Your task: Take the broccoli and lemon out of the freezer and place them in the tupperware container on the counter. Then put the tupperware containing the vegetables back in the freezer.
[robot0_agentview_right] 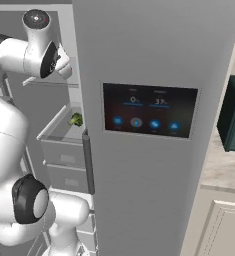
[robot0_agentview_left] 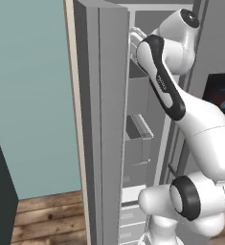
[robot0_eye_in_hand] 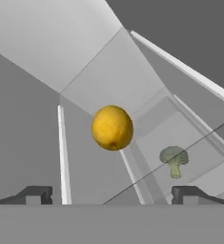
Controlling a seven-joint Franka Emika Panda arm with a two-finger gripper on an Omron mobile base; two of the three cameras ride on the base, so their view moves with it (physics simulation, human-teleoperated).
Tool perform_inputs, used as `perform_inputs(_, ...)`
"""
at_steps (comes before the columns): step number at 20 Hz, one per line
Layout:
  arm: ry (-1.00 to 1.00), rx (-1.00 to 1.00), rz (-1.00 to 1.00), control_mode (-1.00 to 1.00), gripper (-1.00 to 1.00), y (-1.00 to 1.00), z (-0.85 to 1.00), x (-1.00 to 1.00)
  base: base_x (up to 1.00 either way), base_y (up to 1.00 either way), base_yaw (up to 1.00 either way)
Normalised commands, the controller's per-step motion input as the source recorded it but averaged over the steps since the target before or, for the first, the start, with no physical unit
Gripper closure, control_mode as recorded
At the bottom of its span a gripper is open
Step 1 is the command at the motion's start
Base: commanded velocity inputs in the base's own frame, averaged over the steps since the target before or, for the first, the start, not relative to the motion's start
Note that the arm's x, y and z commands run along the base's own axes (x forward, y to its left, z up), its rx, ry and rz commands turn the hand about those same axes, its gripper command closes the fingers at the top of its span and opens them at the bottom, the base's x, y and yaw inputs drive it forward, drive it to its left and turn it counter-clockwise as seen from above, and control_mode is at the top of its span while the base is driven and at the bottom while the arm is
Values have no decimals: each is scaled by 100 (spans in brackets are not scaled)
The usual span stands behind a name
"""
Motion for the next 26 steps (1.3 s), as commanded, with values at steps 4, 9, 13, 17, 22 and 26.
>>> perform_inputs(4,0,0,-3,-100,-100,0,-12,26,0,0,0)
perform_inputs(9,0,0,-2,-100,-100,0,-15,16,0,0,0)
perform_inputs(13,0,0,0,-100,-100,0,-19,17,0,0,0)
perform_inputs(17,0,0,0,-100,-100,0,-19,27,0,0,0)
perform_inputs(22,0,0,0,-100,-100,0,-17,33,0,0,0)
perform_inputs(26,0,0,0,-100,-100,0,-11,30,0,0,0)
